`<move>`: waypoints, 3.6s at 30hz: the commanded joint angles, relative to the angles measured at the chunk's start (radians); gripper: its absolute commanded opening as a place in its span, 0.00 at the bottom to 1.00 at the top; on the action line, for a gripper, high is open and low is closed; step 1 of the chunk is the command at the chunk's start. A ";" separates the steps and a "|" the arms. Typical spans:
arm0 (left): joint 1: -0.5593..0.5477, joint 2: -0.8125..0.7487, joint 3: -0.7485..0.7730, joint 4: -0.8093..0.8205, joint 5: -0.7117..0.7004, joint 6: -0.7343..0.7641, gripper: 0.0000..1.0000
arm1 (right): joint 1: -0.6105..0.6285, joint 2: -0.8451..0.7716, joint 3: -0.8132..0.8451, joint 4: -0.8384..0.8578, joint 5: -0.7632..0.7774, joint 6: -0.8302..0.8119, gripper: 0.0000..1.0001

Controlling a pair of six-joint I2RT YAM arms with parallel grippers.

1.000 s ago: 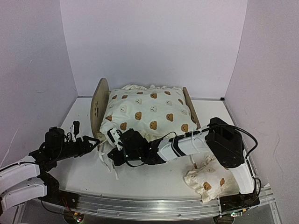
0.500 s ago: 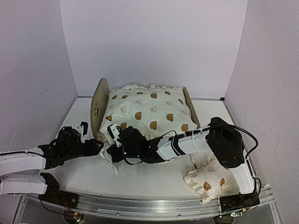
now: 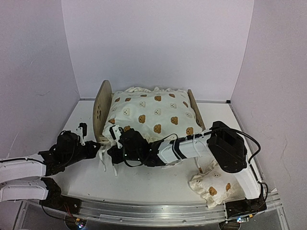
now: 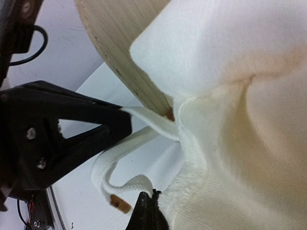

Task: Set up the pet bed

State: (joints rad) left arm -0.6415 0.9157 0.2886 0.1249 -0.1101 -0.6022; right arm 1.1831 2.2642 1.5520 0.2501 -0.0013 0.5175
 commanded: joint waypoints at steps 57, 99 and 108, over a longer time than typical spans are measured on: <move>0.019 -0.282 0.184 -0.472 0.030 -0.169 0.62 | -0.078 0.346 0.190 0.721 -0.120 -0.082 0.00; 0.177 0.014 0.097 -0.032 0.209 -0.356 0.15 | -0.080 0.357 0.214 0.827 -0.264 -0.115 0.00; 0.177 -0.013 0.085 -0.018 0.209 -0.347 0.00 | -0.081 0.201 0.012 0.599 -0.118 -0.028 0.23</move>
State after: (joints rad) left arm -0.4675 0.9249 0.3763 0.0509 0.1017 -0.9440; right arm 1.1084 2.5889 1.6493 0.9825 -0.2119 0.4301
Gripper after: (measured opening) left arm 0.030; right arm 0.175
